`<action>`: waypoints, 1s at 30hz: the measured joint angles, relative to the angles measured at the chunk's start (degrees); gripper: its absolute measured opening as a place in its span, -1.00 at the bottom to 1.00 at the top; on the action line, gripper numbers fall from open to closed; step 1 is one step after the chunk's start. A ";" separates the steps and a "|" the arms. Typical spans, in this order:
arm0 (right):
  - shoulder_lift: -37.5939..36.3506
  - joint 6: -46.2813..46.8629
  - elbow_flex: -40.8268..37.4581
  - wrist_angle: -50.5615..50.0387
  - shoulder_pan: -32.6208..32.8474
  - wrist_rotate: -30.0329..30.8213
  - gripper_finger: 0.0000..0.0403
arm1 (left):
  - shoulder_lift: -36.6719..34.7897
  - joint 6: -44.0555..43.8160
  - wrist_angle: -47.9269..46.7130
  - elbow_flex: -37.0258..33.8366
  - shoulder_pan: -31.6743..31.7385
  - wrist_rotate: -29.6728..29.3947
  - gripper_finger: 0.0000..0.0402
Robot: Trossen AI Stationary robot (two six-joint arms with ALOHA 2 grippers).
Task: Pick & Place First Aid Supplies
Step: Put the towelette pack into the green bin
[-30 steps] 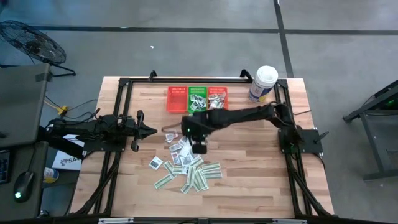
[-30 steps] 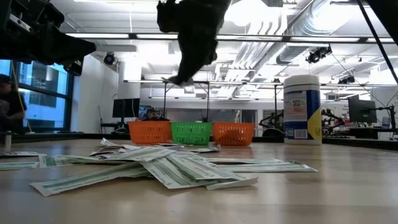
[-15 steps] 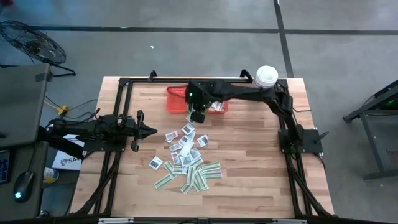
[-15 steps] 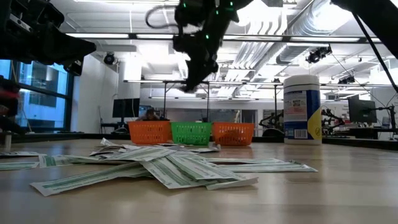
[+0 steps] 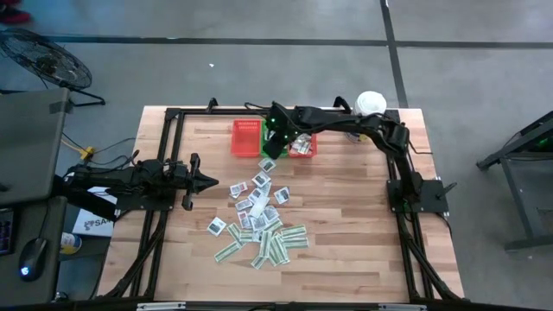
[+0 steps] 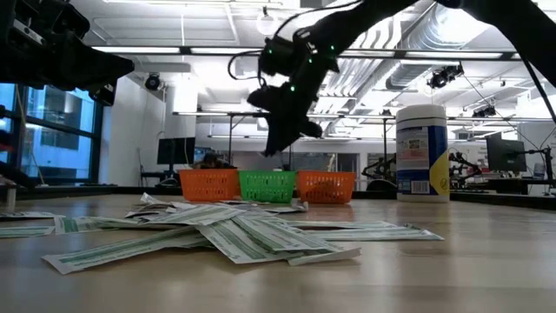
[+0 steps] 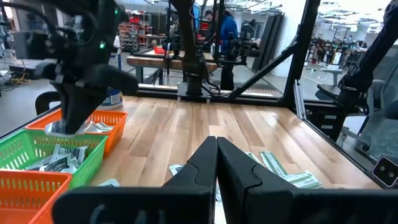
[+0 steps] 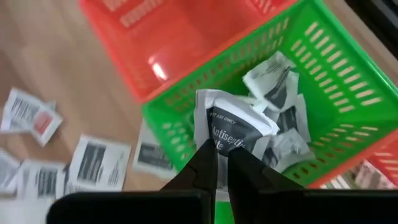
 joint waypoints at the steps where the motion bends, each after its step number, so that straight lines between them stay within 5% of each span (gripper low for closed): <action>1: 0.00 0.51 -0.90 1.02 -0.22 0.06 -0.93 | 0.00 0.00 0.00 0.00 0.00 0.00 -0.99; 18: 0.00 0.85 -6.79 8.63 -1.53 -1.04 -0.91 | -0.02 0.00 -0.02 0.00 -0.01 0.00 -0.99; 30: 0.00 -0.52 -6.79 8.51 -1.60 -1.24 -0.68 | -0.01 0.00 -0.01 0.00 0.00 0.02 -0.99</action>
